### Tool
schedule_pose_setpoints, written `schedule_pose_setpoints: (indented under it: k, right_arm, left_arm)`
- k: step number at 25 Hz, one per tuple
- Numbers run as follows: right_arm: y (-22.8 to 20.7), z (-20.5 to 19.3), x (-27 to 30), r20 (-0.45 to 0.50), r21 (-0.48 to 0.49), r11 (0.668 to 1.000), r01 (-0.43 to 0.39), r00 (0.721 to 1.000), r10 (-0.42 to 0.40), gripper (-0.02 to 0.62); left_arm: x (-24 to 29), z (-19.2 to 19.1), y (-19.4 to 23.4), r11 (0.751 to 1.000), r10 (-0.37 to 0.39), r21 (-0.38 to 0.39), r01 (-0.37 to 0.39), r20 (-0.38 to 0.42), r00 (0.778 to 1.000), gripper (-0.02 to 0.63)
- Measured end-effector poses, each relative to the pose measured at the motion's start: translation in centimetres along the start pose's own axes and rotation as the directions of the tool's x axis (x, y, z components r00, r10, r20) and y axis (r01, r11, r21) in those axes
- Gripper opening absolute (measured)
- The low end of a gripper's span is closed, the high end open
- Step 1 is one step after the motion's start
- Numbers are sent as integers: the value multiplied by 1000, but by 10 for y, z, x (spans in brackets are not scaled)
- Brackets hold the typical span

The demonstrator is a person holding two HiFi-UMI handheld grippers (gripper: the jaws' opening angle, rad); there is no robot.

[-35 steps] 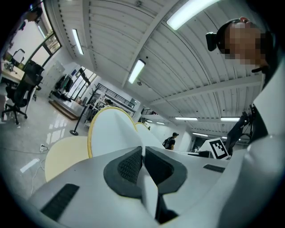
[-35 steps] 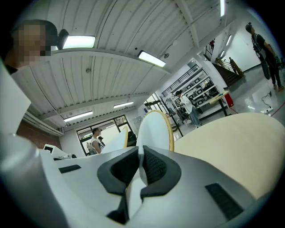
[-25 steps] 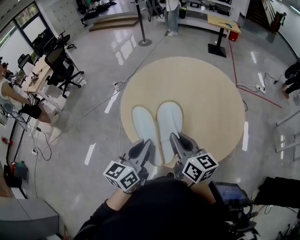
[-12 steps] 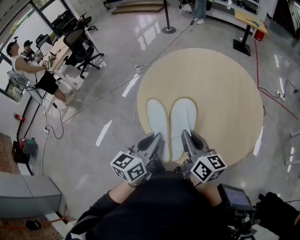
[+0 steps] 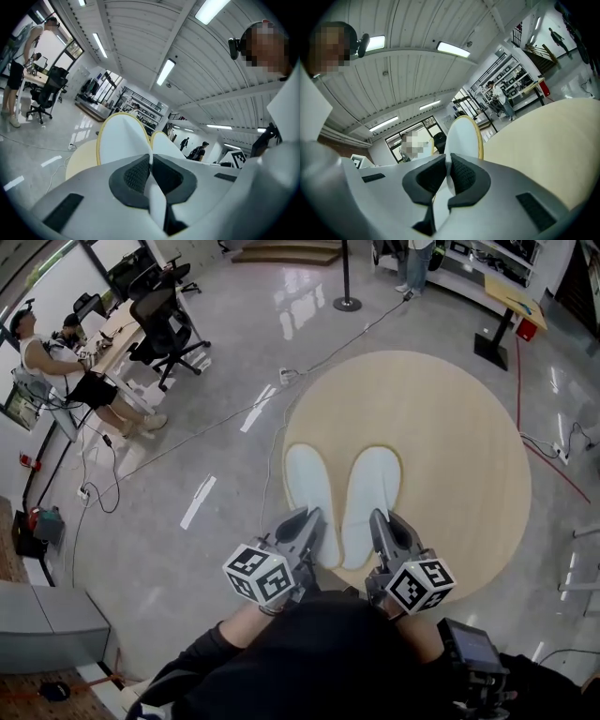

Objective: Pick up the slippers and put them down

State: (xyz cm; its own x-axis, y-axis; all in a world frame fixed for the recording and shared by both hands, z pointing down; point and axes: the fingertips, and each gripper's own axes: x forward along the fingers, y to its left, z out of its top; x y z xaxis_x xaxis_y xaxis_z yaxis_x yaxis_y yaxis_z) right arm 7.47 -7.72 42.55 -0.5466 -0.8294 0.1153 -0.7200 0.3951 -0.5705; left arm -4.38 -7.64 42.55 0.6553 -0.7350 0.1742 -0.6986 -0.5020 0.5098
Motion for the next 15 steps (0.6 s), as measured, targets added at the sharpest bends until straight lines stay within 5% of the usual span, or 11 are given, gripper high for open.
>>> schedule_pose_setpoints:
  k: [15]
  right_arm:
    - [-77,-14,219,-92,57,967,248,966,-242,28]
  left_arm:
    - [118,38,239,997,-30,-83,11,-232,972,31]
